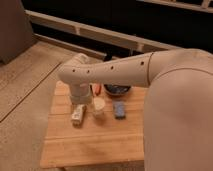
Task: Knock the eraser over
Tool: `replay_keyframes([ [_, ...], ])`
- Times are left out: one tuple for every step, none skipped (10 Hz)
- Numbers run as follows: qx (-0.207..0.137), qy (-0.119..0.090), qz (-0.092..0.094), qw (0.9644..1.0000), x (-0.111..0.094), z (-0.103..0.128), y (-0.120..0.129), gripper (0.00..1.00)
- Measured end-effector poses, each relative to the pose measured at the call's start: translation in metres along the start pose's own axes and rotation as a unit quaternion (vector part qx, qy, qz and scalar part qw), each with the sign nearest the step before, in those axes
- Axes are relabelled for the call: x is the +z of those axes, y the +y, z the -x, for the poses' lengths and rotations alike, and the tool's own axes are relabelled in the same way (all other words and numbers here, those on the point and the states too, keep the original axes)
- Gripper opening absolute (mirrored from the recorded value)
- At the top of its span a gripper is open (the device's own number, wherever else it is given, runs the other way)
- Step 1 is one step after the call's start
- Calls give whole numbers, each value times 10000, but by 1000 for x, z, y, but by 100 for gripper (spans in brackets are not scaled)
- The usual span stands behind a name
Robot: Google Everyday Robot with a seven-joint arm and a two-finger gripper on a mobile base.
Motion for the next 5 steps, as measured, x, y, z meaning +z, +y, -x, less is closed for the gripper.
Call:
replay_keyframes([
  [-2, -120, 48, 9999, -3, 11, 0, 65],
  [13, -285, 52, 9996, -7, 28, -7, 65],
  [15, -442, 70, 9990, -13, 44, -13, 65],
  [-16, -533, 68, 9986, -16, 55, -17, 65],
  [-60, -572, 91, 9983, -17, 63, -18, 65],
])
